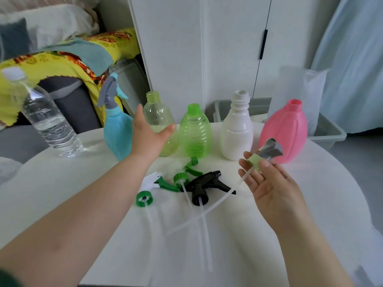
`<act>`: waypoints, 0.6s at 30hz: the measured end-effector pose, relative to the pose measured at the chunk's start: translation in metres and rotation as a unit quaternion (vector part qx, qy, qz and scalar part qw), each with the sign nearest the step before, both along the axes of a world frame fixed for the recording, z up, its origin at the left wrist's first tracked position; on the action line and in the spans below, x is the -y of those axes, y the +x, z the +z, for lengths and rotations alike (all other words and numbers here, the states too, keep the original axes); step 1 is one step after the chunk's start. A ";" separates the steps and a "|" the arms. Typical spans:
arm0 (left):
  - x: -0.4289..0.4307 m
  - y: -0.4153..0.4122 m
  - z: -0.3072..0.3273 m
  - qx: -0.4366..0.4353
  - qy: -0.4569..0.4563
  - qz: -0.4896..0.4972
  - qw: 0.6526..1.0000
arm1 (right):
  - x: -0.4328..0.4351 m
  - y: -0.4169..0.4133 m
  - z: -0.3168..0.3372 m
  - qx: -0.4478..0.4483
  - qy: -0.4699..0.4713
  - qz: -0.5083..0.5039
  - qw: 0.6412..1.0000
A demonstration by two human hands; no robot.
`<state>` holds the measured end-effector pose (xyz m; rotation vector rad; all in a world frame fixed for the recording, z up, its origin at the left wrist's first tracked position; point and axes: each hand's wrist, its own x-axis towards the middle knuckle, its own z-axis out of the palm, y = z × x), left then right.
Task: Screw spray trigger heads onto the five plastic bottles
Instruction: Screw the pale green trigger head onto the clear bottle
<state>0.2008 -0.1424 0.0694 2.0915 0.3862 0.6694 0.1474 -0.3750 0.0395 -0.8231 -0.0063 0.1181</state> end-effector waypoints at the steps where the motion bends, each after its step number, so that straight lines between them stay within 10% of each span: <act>1: 0.000 0.003 0.000 0.000 -0.007 0.000 1.000 | 0.000 0.000 -0.001 0.002 -0.002 0.003 1.000; 18: -0.017 0.005 -0.017 0.000 -0.026 0.013 1.000 | 0.000 0.007 -0.002 0.012 0.020 -0.018 1.000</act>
